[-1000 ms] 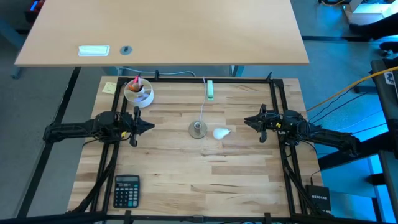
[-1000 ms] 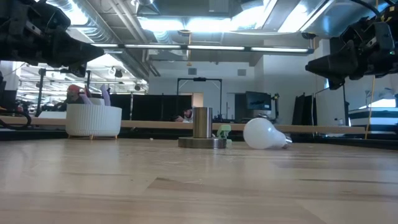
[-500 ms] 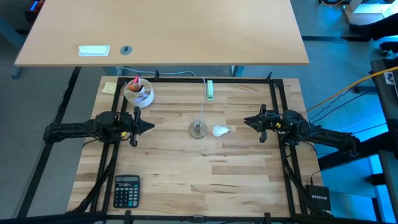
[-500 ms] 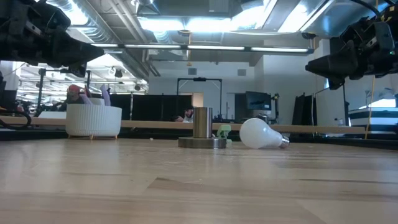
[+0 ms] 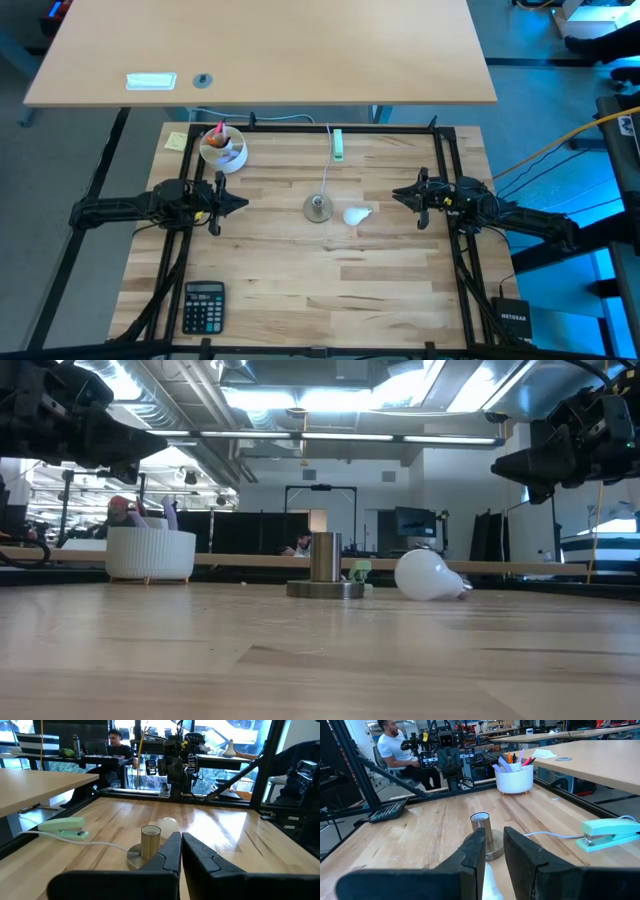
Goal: Screw lightbulb
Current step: Return to Home Position
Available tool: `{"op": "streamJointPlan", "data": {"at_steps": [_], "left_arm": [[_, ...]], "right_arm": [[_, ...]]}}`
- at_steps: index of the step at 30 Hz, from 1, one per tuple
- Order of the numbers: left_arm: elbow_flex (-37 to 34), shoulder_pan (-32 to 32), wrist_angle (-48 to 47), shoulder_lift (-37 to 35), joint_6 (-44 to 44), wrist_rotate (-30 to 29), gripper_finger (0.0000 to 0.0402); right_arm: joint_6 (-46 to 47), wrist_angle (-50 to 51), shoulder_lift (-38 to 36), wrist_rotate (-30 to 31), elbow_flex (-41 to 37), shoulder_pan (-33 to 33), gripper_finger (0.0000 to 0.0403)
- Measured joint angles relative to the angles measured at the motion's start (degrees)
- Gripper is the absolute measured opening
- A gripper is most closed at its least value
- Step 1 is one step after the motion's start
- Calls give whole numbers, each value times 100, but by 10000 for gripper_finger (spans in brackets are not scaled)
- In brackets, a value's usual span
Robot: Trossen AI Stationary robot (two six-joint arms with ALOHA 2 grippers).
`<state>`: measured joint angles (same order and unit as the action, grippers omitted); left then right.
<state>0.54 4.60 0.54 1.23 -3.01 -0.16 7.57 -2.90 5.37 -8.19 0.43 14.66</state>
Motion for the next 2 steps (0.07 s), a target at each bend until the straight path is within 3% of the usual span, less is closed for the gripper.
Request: {"op": "streamJointPlan", "data": {"at_steps": [2], "left_arm": [[0, 0, 0, 0, 0, 0, 4]], "right_arm": [[1, 0, 0, 0, 0, -2, 72]]}}
